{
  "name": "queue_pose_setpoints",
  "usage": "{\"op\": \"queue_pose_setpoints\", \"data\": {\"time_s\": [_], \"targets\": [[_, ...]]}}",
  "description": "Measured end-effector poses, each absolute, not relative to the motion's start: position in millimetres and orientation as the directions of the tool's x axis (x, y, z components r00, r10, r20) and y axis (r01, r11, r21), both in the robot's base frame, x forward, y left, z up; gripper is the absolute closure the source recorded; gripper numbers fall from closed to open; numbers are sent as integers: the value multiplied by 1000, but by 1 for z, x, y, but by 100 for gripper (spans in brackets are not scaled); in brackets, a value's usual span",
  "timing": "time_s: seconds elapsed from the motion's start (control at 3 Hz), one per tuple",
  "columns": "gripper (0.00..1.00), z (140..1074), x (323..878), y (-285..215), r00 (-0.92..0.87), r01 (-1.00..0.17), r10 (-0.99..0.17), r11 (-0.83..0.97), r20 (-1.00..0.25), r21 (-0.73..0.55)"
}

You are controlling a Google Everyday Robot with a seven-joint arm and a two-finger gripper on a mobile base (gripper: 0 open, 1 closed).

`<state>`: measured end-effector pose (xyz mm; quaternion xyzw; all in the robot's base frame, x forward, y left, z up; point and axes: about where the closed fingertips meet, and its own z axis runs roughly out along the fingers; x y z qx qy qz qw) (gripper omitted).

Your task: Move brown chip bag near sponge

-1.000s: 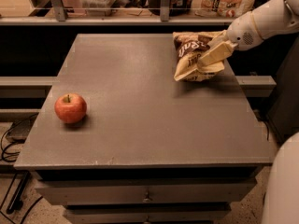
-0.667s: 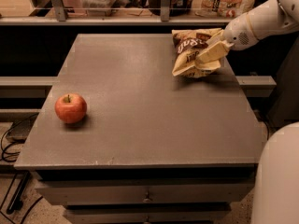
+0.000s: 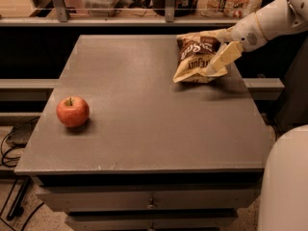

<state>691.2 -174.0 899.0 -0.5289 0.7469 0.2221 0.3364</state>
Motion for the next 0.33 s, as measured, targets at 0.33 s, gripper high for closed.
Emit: {"op": "queue_pose_setpoints", "data": {"time_s": [0.33], "targets": [[0, 899, 691, -174, -214, -939, -641, 342, -737, -24]]}}
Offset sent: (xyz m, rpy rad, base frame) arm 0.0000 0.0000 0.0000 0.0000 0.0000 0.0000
